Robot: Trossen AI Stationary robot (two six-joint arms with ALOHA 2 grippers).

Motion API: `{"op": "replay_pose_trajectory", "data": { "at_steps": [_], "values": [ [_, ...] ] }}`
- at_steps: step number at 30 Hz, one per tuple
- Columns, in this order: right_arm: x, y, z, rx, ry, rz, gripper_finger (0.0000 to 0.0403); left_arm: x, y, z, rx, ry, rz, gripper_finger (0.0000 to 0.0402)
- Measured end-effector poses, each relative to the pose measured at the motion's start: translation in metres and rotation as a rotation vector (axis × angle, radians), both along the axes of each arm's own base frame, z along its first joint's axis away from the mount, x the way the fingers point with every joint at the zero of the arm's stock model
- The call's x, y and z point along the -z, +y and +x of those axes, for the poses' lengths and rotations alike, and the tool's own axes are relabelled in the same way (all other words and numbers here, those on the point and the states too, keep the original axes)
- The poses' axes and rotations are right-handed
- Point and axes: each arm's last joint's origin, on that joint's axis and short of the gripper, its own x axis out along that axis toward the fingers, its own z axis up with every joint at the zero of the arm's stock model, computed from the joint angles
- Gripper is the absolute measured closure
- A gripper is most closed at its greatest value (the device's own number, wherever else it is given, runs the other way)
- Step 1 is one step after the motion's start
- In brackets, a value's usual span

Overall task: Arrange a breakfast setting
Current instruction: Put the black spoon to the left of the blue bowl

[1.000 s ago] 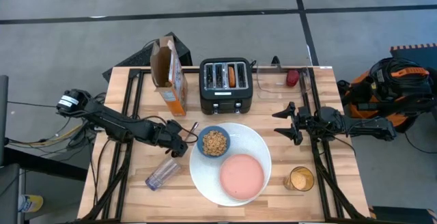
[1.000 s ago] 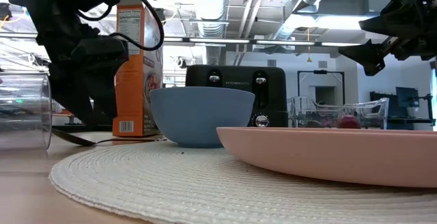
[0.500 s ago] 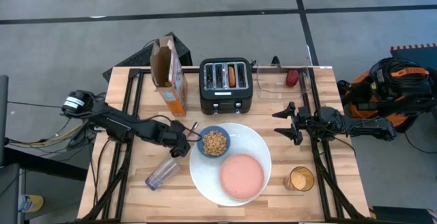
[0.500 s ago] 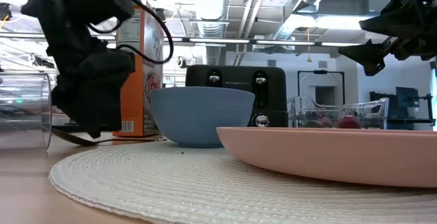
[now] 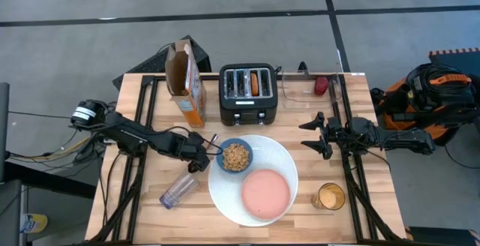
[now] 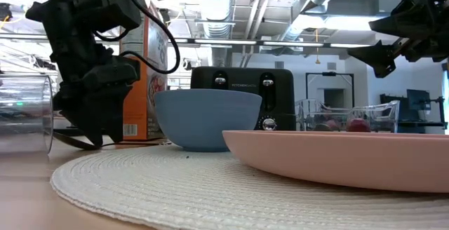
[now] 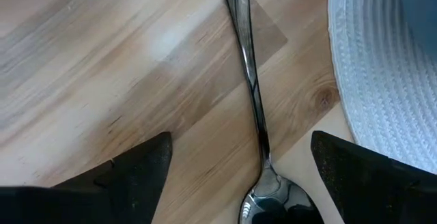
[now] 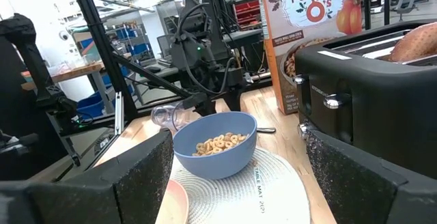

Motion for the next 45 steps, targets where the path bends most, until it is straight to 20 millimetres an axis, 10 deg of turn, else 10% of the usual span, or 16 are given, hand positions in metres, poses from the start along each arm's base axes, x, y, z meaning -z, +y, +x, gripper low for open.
{"op": "replay_pose_trajectory", "data": {
  "at_steps": [45],
  "values": [
    [0.0, 0.0, 0.0, 0.0, 0.0, 0.0, 0.0047, -0.002, -0.002, 0.018, -0.043, 0.034, 0.013, 0.0386]
  ]
}}
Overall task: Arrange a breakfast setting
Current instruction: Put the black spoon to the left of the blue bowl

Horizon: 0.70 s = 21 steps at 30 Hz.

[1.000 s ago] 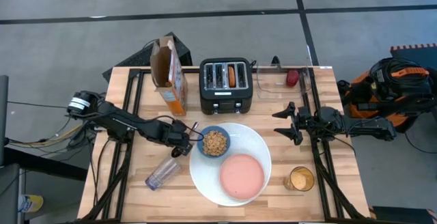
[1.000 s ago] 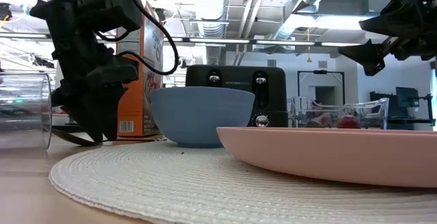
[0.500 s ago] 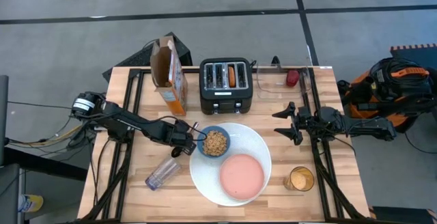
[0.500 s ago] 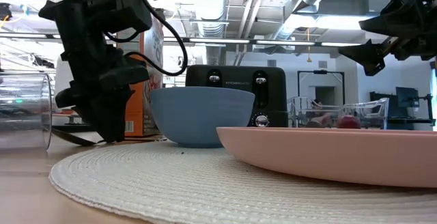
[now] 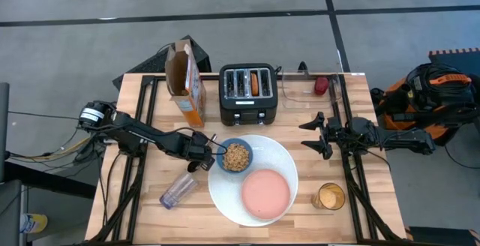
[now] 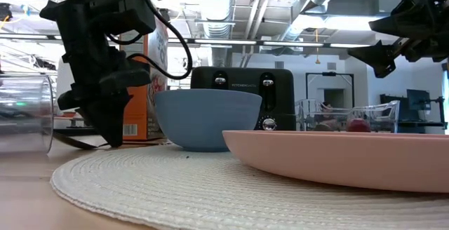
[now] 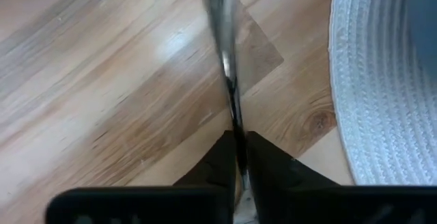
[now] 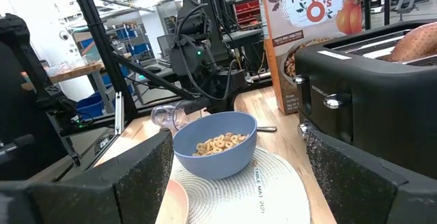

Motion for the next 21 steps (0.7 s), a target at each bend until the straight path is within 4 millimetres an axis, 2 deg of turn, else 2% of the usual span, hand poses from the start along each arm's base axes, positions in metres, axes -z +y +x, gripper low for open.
{"op": "replay_pose_trajectory", "data": {
  "at_steps": [2, 21],
  "values": [
    [-0.0001, 0.0, 0.0, 0.0, 0.0, 0.0, 0.0047, -0.0001, -0.0002, 0.0, -0.003, 0.0, -0.004, 0.0396],
    [-0.0001, 0.0, 0.0, -0.001, 0.0, 0.0, 0.0047, -0.006, -0.0012, -0.004, 0.007, 0.005, -0.043, 0.0401]
  ]
}}
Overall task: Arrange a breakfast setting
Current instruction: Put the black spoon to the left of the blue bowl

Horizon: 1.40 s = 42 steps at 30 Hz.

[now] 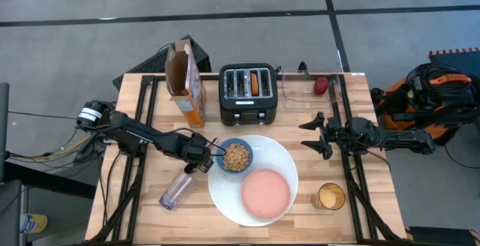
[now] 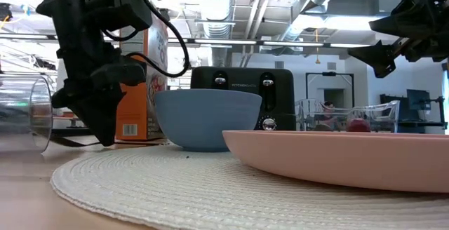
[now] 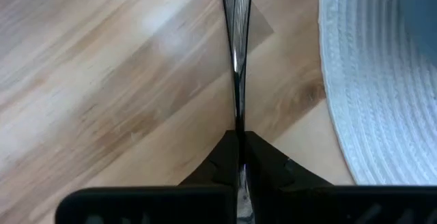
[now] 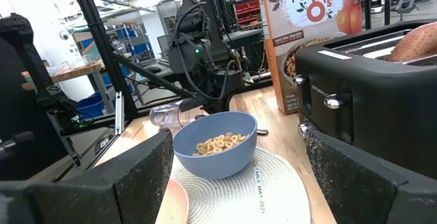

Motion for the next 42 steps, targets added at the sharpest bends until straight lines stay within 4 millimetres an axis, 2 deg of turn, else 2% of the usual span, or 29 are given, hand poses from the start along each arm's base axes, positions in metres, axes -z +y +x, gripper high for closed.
{"op": "replay_pose_trajectory", "data": {
  "at_steps": [9, 18, 33, 37, 42],
  "values": [
    [0.0, 0.0, 0.0, 0.0, 0.001, 0.0, 0.0047, -0.004, 0.001, 0.002, -0.018, -0.012, 0.012, 0.0401],
    [0.0, 0.0, 0.0, 0.0, 0.0, 0.0, 0.0047, -0.034, 0.001, 0.016, -0.064, -0.012, 0.079, 0.0401],
    [0.0, 0.0, 0.0, 0.0, 0.001, 0.0, 0.0047, -0.039, -0.005, 0.017, -0.32, -0.062, -0.021, 0.0401],
    [0.0, 0.0, 0.0, 0.0, 0.0, 0.0, 0.0047, -0.04, -0.005, 0.019, -0.326, -0.079, -0.012, 0.0401],
    [0.0, 0.0, 0.0, 0.0, 0.001, 0.0, 0.0047, -0.051, -0.007, 0.026, -0.338, -0.125, -0.025, 0.0401]
  ]
}}
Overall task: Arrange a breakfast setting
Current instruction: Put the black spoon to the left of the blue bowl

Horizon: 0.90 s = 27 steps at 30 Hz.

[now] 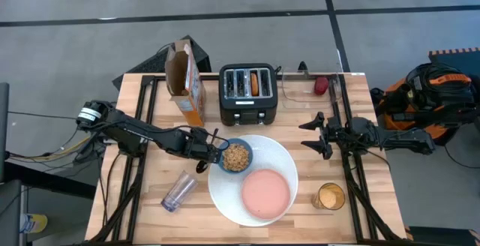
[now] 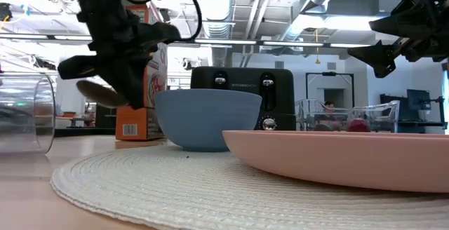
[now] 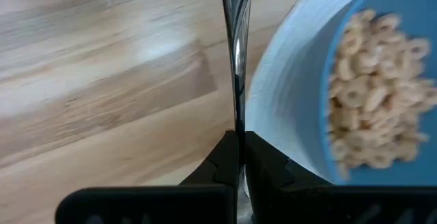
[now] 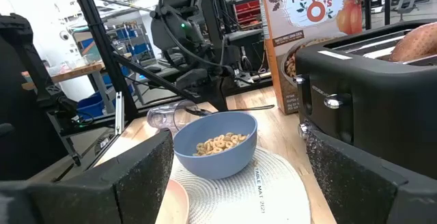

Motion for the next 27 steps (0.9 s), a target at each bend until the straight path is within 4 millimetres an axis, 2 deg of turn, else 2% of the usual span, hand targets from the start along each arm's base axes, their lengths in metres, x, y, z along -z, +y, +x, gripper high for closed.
{"op": "replay_pose_trajectory", "data": {
  "at_steps": [4, 8, 14, 18, 23, 27],
  "values": [
    [0.0, 0.0, 0.0, 0.0, 0.0, 0.0, 0.0047, -0.002, -0.008, -0.001, -0.044, -0.02, -0.012, 0.0401],
    [0.0, 0.0, 0.0, 0.0, 0.0, 0.0, 0.0047, -0.001, -0.021, -0.008, -0.169, -0.028, -0.047, 0.0401],
    [0.0, 0.0, 0.0, 0.0, 0.0, 0.0, 0.0047, -0.003, -0.044, -0.012, -0.336, -0.151, -0.066, 0.0401],
    [0.0, 0.0, 0.0, 0.0, 0.0, 0.0, 0.0047, 0.001, -0.046, -0.004, -0.363, -0.211, -0.079, 0.0401],
    [0.0, 0.0, 0.0, 0.0, 0.0, 0.0, 0.0047, 0.015, -0.056, 0.009, -0.352, -0.234, -0.138, 0.0401],
    [0.0, 0.0, 0.0, 0.0, 0.0, 0.0, 0.0047, 0.024, -0.066, 0.008, -0.374, -0.193, -0.13, 0.0401]
  ]
}}
